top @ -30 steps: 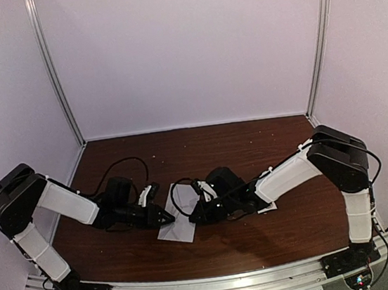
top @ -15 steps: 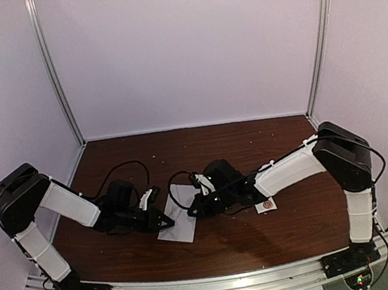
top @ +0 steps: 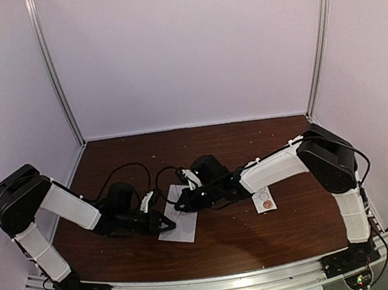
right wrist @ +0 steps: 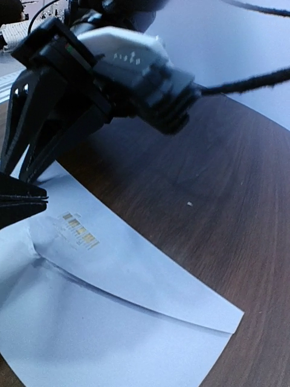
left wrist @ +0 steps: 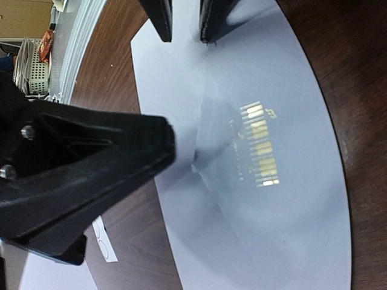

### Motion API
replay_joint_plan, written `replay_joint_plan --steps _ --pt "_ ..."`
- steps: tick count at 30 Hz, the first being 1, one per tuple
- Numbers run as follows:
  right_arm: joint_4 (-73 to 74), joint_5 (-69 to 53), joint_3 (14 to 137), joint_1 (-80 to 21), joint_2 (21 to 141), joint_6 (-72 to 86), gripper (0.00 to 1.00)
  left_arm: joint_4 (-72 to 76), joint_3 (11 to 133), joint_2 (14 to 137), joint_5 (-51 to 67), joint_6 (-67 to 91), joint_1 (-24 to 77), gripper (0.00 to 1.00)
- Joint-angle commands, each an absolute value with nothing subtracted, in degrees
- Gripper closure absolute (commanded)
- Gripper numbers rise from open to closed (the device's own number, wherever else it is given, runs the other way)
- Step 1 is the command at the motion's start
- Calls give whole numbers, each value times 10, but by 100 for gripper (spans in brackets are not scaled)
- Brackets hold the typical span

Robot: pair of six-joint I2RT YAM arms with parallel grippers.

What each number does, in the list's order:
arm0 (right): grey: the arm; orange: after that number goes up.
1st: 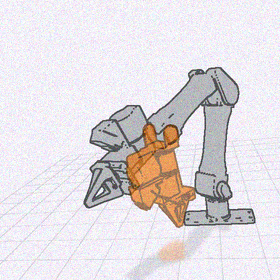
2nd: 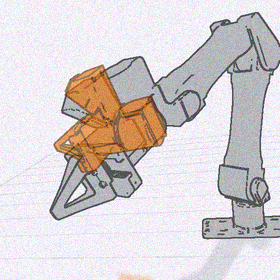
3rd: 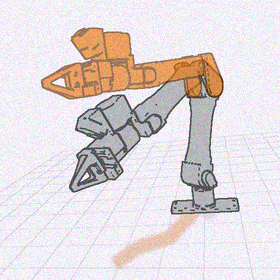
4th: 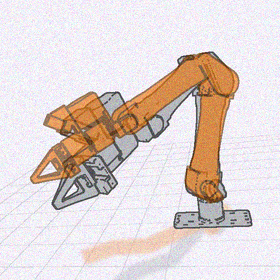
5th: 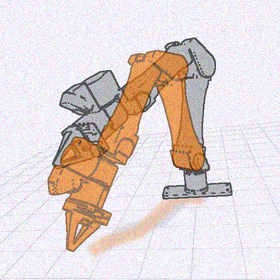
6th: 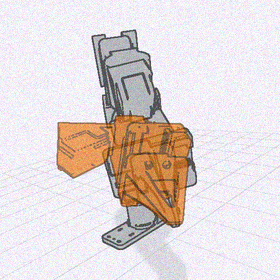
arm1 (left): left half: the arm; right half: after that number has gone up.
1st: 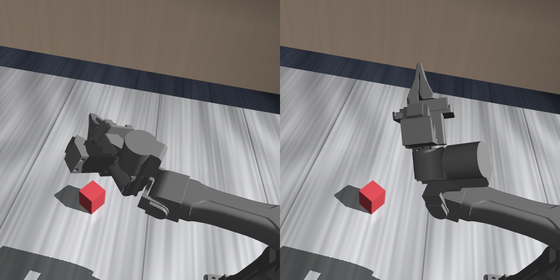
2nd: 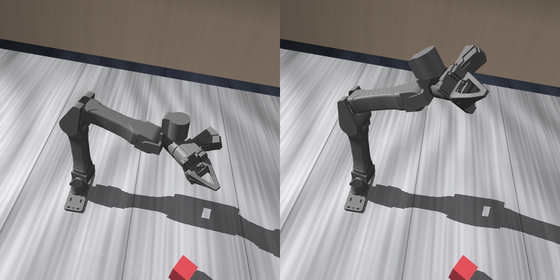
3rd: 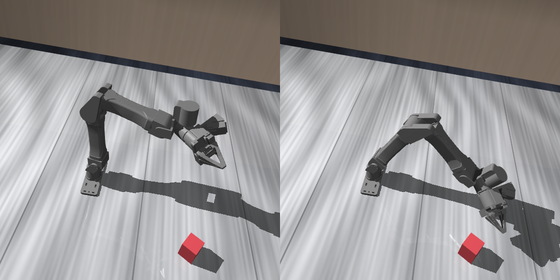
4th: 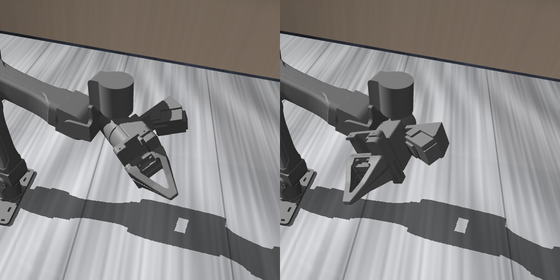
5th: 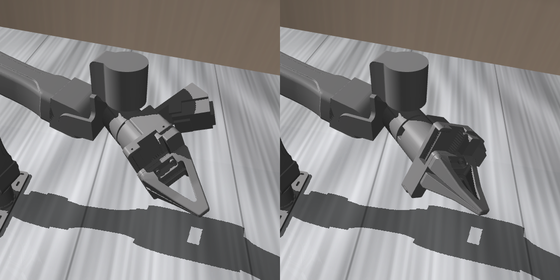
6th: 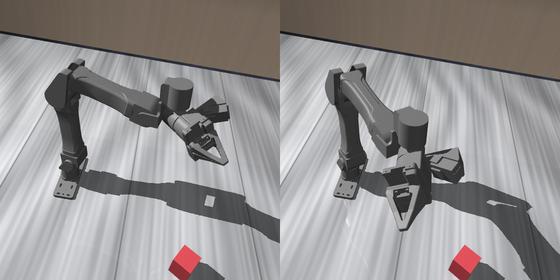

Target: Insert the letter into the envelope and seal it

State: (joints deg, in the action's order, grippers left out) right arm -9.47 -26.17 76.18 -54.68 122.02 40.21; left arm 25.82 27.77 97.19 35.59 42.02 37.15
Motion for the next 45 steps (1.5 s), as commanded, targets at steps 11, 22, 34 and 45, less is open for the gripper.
replay_joint_plan --steps 11,22,34,45 --pt "-69 -262 778 -522 1281 392 100 278 255 970 342 435 392 82" --pt "-49 -261 758 -520 1182 361 82 314 261 949 324 468 444 81" --pt "108 -114 575 -444 885 322 53 -15 452 793 190 337 432 49" --pt "178 -90 396 -295 725 306 50 -170 640 807 202 191 236 34"
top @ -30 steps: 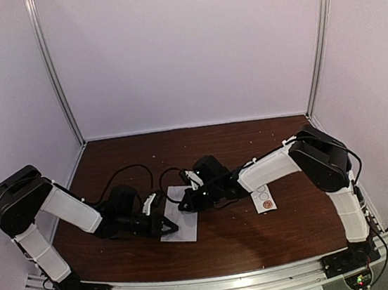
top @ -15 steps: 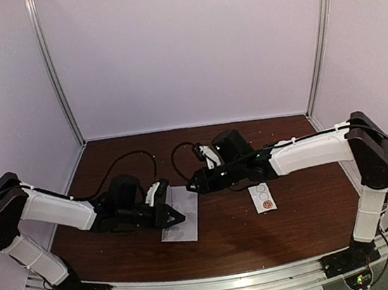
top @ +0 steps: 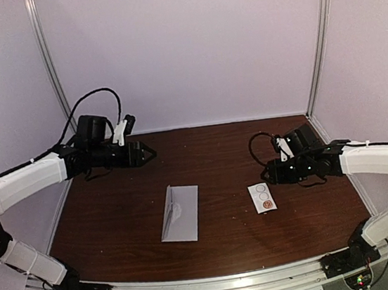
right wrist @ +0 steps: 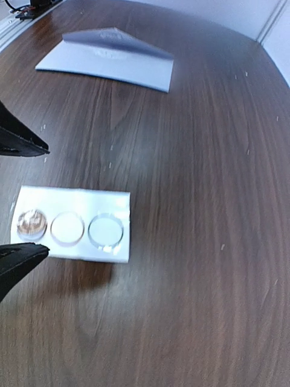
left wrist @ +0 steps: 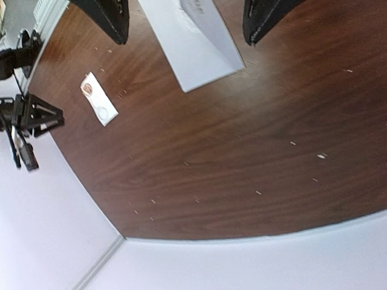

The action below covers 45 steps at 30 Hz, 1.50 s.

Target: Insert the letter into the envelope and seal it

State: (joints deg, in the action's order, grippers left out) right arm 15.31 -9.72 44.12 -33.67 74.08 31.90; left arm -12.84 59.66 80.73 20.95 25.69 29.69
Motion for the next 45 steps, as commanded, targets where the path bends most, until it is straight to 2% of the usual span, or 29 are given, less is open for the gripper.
replay_joint_plan --steps 1,4,8,15,23,45 --pt "165 -100 383 -284 726 306 51 -161 640 804 189 185 225 33" --pt "133 -131 354 -262 743 309 55 -129 616 796 159 176 202 31" --pt "120 -160 346 -259 775 307 61 -114 586 798 178 189 183 30" --pt "110 -191 335 -259 780 301 63 -114 585 817 200 187 183 30" --pt "92 -217 333 -261 800 299 74 -115 580 819 205 188 183 30" --pt "69 -239 340 -274 847 294 84 -114 579 823 211 188 183 29"
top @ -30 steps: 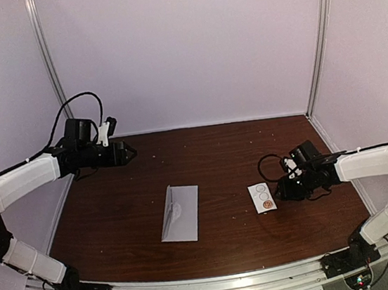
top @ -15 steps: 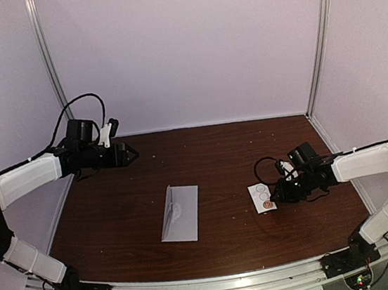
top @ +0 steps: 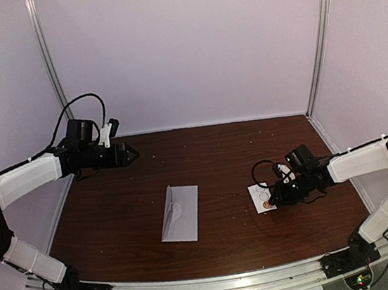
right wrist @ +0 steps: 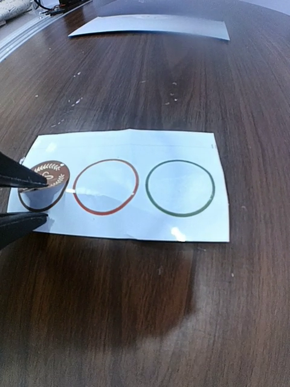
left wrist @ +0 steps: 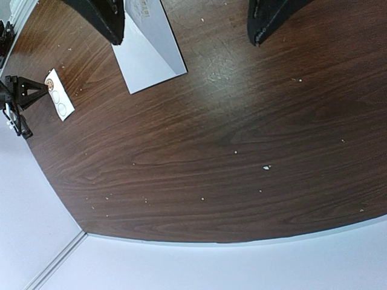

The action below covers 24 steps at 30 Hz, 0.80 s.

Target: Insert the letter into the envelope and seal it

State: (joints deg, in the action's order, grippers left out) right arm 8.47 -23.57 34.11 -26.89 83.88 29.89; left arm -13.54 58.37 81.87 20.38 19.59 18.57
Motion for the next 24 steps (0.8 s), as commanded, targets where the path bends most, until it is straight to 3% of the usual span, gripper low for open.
replay_joint_plan --steps 1,14,17,24 --pt "68 -239 339 -274 849 293 85 -114 579 823 211 188 183 29" --pt "48 -255 340 -276 861 299 94 -115 579 826 210 187 183 29" --pt "45 -258 340 -276 862 299 100 -115 579 826 211 187 183 29" --pt "29 -304 343 -282 821 303 100 -98 570 814 238 202 184 29"
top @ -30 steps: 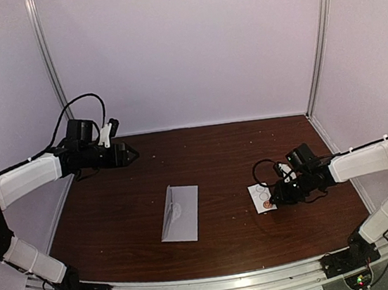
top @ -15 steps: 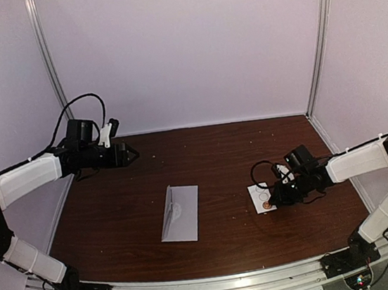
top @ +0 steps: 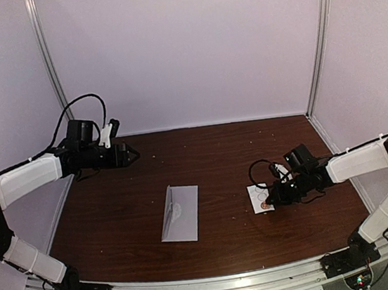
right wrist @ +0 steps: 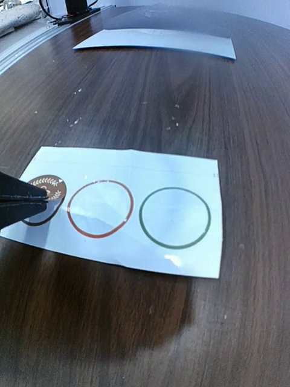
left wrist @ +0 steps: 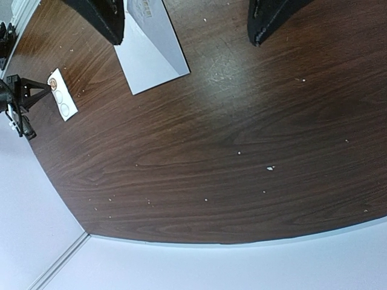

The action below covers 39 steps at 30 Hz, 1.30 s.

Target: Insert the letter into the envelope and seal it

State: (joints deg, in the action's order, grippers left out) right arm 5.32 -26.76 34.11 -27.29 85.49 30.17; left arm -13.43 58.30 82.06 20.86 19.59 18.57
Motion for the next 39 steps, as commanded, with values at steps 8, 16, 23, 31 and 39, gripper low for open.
replay_joint_plan --steps 8,16,23,31,39 --pt "-14 -371 352 -308 761 317 100 64 473 772 275 342 257 29" --pt "-78 -392 377 -365 731 342 100 237 434 827 286 492 418 26" --pt "-127 -397 412 -420 725 353 100 309 458 859 307 536 473 23" --pt "-139 -398 448 -457 745 341 100 369 456 876 314 573 492 26" --pt "-140 -397 452 -465 753 336 100 399 445 879 310 599 492 72"
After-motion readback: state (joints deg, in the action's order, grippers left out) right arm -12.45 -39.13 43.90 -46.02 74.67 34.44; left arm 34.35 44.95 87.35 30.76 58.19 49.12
